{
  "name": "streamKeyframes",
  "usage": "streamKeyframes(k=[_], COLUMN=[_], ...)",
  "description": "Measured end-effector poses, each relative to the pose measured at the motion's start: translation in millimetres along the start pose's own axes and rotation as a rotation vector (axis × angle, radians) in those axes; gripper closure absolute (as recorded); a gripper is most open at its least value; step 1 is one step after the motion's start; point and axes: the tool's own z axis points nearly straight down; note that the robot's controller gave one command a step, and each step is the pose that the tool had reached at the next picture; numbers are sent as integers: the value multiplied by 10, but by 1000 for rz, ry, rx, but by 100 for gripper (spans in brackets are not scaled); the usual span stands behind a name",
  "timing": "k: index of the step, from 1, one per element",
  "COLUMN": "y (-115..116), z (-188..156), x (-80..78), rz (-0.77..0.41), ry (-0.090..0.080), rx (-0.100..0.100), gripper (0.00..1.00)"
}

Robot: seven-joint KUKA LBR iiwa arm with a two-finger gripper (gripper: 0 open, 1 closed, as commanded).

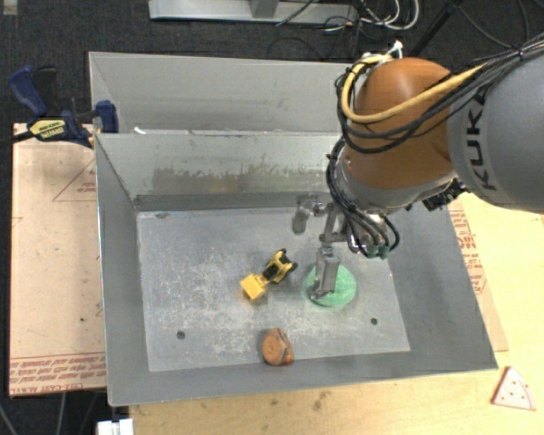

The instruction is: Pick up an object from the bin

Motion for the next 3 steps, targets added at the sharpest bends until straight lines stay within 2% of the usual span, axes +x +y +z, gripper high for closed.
streamKeyframes(k=[1, 2, 3], y=[-3, 96, 35], z=[-47, 406, 781], x=[-13, -117, -70], rz=[2, -57, -112], ry=[-8, -13, -8], rx=[-1, 0, 0], gripper=[0, 0, 0])
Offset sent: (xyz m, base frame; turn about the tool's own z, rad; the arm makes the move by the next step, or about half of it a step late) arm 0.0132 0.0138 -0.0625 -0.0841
